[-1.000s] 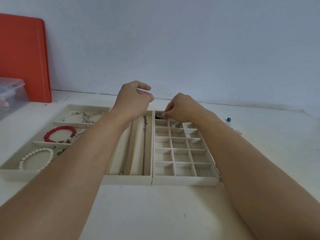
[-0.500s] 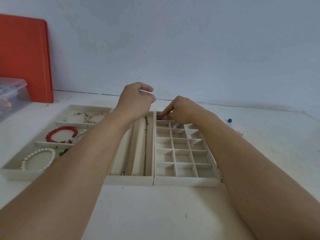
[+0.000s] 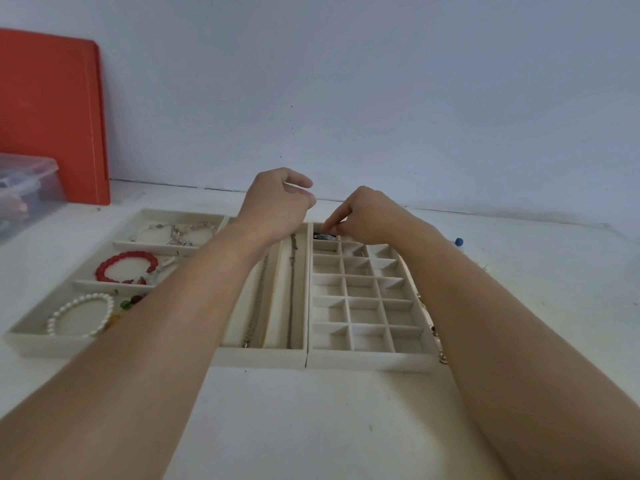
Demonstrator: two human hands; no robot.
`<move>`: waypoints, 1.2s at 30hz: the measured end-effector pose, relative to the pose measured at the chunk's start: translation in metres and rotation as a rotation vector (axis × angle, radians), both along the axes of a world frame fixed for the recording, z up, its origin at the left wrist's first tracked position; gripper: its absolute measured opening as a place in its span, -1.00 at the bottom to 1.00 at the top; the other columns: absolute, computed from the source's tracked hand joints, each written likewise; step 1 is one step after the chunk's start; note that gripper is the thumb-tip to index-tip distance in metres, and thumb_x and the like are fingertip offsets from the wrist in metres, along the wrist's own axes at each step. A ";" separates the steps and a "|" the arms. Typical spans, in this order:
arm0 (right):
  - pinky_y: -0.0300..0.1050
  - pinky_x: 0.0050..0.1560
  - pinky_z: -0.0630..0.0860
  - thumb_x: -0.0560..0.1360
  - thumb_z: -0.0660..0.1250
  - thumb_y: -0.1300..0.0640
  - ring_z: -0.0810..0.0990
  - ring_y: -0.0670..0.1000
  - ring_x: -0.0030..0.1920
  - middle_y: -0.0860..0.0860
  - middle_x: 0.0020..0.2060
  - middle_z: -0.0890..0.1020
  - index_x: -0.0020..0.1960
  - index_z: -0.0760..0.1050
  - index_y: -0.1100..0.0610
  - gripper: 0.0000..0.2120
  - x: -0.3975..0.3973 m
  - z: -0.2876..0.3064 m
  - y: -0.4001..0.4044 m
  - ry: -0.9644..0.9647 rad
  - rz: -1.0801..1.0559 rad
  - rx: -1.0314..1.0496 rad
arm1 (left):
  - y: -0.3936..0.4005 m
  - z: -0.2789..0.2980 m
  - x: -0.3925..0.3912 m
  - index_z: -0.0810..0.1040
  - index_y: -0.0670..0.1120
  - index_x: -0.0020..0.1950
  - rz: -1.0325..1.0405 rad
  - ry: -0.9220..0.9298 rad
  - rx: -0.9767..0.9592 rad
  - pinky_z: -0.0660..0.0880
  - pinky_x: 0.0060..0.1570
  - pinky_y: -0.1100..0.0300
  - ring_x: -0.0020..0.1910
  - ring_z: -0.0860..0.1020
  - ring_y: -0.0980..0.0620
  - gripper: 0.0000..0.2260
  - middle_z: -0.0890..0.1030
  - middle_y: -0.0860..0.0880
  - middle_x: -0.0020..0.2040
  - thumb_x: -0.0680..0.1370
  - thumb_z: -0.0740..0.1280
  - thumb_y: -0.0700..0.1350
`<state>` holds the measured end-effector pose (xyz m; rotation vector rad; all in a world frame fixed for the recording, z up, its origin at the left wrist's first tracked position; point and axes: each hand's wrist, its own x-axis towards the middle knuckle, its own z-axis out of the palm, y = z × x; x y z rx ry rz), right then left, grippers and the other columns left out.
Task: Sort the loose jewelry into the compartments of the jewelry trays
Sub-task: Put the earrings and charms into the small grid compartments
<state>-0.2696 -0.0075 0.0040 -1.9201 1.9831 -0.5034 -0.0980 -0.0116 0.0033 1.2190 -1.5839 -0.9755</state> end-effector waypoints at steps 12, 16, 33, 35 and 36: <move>-0.15 -0.19 0.55 0.56 0.38 0.08 0.52 -0.17 -0.45 -0.18 -0.18 0.64 -0.01 0.66 -0.13 -0.87 -0.062 0.013 0.078 -0.016 -0.225 -0.220 | 0.026 -0.005 -0.024 0.62 0.00 0.06 -0.146 -0.148 -0.015 0.42 -0.31 0.35 -0.12 0.62 0.13 -0.87 0.66 0.12 -0.09 0.55 0.40 -0.18; -0.18 -0.17 0.46 0.58 0.33 0.10 0.63 -0.11 -0.19 -0.18 -0.03 0.68 0.04 0.66 -0.15 -0.81 -0.089 -0.005 0.112 0.055 -0.328 -0.236 | 0.044 -0.004 -0.034 0.62 0.03 0.08 -0.211 -0.227 -0.051 0.44 -0.37 0.39 -0.11 0.60 0.18 -0.88 0.63 0.12 -0.05 0.56 0.41 -0.13; 0.01 0.27 0.24 0.67 0.17 0.05 0.33 0.10 0.35 -0.03 0.31 0.55 0.32 0.56 -0.18 -0.69 -0.101 -0.043 0.101 0.328 -0.115 -0.048 | 0.045 -0.017 -0.048 0.60 0.06 0.13 -0.266 -0.438 -0.150 0.31 -0.08 0.45 0.09 0.50 0.22 -0.85 0.61 0.16 0.12 0.56 0.43 -0.07; 0.01 0.27 0.25 0.65 0.19 0.10 0.35 0.11 0.34 -0.02 0.27 0.57 0.29 0.59 -0.14 -0.69 -0.098 -0.040 0.096 0.332 -0.123 -0.043 | 0.044 -0.018 -0.048 0.61 0.07 0.13 -0.252 -0.424 -0.143 0.25 -0.13 0.51 0.08 0.49 0.24 -0.84 0.61 0.18 0.13 0.56 0.42 -0.07; 0.00 0.26 0.27 0.64 0.21 0.11 0.37 0.10 0.32 -0.02 0.23 0.59 0.26 0.61 -0.12 -0.70 -0.095 -0.038 0.091 0.347 -0.125 -0.039 | 0.044 -0.018 -0.048 0.61 0.08 0.13 -0.242 -0.412 -0.137 0.25 -0.13 0.52 0.09 0.49 0.24 -0.84 0.62 0.19 0.12 0.56 0.42 -0.07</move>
